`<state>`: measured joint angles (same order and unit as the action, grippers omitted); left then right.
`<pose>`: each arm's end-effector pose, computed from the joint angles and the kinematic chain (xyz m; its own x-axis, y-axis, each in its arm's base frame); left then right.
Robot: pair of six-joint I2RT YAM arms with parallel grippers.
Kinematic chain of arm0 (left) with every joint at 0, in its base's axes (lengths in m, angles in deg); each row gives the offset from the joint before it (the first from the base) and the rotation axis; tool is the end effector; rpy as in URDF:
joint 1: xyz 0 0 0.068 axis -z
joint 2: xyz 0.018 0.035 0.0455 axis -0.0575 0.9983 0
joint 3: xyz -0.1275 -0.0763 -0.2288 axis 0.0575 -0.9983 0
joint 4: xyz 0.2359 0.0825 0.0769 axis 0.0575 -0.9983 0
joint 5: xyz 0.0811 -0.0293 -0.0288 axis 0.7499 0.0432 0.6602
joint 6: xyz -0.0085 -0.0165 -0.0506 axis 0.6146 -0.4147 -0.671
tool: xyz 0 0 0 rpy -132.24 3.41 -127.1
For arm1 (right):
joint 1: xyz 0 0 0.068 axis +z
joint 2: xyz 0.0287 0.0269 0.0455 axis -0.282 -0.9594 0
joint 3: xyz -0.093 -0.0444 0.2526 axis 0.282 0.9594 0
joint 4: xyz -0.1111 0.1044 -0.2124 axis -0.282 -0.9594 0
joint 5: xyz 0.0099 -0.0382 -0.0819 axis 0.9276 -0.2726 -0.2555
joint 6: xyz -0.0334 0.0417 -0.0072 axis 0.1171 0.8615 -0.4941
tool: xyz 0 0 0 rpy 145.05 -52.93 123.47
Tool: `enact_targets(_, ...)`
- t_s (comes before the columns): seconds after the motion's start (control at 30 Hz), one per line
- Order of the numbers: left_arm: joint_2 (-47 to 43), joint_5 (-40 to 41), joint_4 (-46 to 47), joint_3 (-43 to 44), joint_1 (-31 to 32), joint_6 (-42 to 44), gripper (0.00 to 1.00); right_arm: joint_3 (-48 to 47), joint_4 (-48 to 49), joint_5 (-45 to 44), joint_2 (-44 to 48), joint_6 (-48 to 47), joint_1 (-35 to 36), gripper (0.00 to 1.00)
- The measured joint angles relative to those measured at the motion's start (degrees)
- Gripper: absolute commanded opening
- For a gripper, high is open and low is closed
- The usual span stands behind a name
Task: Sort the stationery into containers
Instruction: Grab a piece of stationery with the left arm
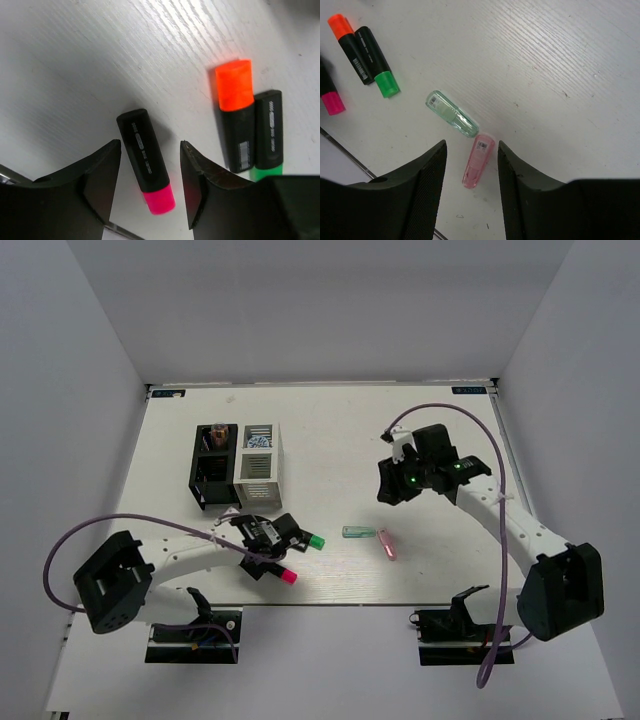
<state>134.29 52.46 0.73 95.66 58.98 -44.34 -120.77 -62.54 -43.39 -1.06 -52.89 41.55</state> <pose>0.1200 -0.1484 0.1718 -0.5882 -0.6969 -0.4102 -0.7089 0.6885 -0.1531 0.2427 0.1249 0.2747 -0.6335 -0.3604 -0.6846 -0.6144 0.7722 0.1621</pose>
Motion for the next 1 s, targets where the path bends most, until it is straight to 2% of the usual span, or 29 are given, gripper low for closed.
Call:
enact_targets(0.4, 7.39, 0.52, -1.49, 2.29, -0.02, -4.74, 0.5, 0.33, 0.04, 5.99, 2.16, 0.96, -5.35, 0.49)
enact_targets(0.63, 10.78, -1.29, -4.11, 4.66, -0.07, -5.2, 0.48, 0.33, 0.04, 8.68, 2.89, 2.01, -8.22, 0.49)
enact_targets(0.77, 11.39, -2.47, -4.9, 4.96, -0.07, -4.48, 0.37, 0.33, 0.04, 10.05, 4.2, 2.36, -9.73, 0.49)
enact_targets(0.87, 11.58, -2.62, -4.94, 5.01, -0.04, -3.65, 0.23, 0.35, 0.07, 11.13, 5.18, 3.17, -10.91, 0.49)
enact_targets(0.9, 11.47, -2.62, -4.81, 4.9, -0.04, -3.15, 0.07, 0.35, 0.07, 11.45, 5.38, 3.37, -11.23, 0.49)
enact_targets(0.93, 11.34, -2.62, -4.63, 4.76, -0.04, -2.69, 0.0, 0.39, 0.07, 11.76, 5.49, 3.5, -11.54, 0.49)
enact_targets(1.0, 10.84, -2.54, -4.39, 4.81, -0.04, -1.18, 0.0, 0.68, 0.26, 12.52, 5.64, 3.96, -12.13, 0.49)
